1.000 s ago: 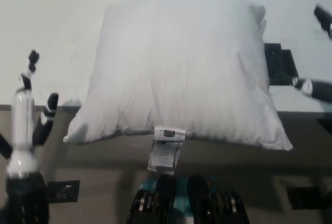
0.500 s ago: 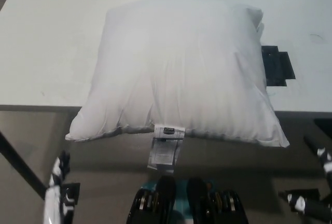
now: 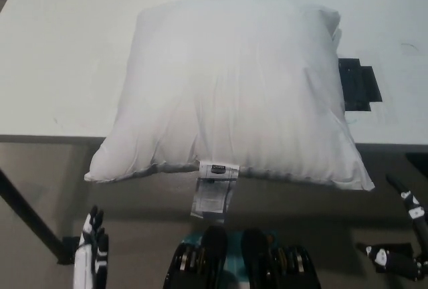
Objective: The robot uses both hands to lift the pillow and then drops it on the table
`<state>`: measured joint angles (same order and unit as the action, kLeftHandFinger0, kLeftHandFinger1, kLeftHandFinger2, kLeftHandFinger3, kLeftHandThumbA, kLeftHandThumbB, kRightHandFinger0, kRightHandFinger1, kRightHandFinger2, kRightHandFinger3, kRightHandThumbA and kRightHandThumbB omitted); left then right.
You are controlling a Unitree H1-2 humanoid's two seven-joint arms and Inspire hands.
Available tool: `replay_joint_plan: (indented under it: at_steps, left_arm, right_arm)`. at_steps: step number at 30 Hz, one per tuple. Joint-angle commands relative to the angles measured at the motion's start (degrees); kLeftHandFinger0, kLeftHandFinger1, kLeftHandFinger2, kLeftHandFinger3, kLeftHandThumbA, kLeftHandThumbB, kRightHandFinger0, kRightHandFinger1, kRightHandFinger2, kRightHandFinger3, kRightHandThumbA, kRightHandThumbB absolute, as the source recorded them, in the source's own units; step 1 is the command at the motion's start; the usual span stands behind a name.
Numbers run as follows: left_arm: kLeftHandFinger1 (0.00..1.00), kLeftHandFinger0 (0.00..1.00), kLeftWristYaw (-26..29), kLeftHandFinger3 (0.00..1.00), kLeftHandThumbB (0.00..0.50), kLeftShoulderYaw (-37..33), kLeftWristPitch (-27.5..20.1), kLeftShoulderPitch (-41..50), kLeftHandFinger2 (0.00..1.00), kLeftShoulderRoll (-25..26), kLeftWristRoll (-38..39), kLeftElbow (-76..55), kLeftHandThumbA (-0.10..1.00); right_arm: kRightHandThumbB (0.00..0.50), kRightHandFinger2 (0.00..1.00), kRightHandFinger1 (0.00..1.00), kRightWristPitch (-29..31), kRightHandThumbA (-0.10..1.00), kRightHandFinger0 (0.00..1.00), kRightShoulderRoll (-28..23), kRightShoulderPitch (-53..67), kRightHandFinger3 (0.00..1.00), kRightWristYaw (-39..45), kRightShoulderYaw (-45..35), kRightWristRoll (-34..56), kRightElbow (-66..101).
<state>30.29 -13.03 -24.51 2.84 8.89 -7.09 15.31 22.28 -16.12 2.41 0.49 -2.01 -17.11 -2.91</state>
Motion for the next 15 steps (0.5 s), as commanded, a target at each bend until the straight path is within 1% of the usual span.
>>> replay_joint_plan:
  at_steps: [1,7,8,10,11,12,15]
  left_arm:
    - [1.00,1.00,3.81,1.00,0.173,-1.35,-2.42,-1.66,1.00,1.33,0.59,-0.34,1.00]
    - [1.00,1.00,5.71,1.00,0.181,-3.12,-2.42,-1.71,1.00,2.01,0.23,-0.39,1.00]
    - [1.00,1.00,6.22,1.00,0.163,-3.53,-2.42,-1.56,1.00,2.21,0.02,-0.33,1.00]
    - [1.00,1.00,6.95,1.00,0.160,-4.20,-2.42,-1.24,1.00,2.55,-0.29,-0.25,1.00]
    - [1.00,1.00,6.96,1.00,0.146,-4.58,-2.42,-0.97,1.00,2.69,-0.09,-0.43,1.00]
    - [1.00,1.00,6.01,1.00,0.149,-4.73,-2.42,-0.49,1.00,2.71,0.76,-0.80,1.00]
    - [1.00,1.00,6.57,1.00,0.149,-5.28,-2.42,-0.59,1.00,3.00,0.83,-0.79,1.00]
  right_arm:
    - [0.105,1.00,1.00,4.28,1.00,1.00,-0.51,-1.99,1.00,-3.28,-0.32,-3.30,-0.18]
    - [0.096,1.00,1.00,4.64,1.00,1.00,-0.85,-1.06,1.00,-4.36,-0.03,-3.49,-0.06]
    - [0.103,1.00,1.00,4.65,1.00,1.00,-0.84,-0.62,1.00,-4.56,0.03,-3.68,0.05]
    - [0.101,1.00,1.00,4.65,1.00,1.00,-0.80,0.27,1.00,-4.93,0.14,-3.99,0.26]
    - [0.113,1.00,1.00,4.65,1.00,1.00,-0.85,0.72,1.00,-4.68,0.13,-3.87,0.59]
    - [0.123,1.00,1.00,4.64,1.00,1.00,-0.97,1.29,1.00,-4.73,0.18,-4.23,1.01]
    - [0.123,1.00,1.00,4.64,1.00,1.00,-1.01,1.30,1.00,-4.94,0.26,-4.37,1.00]
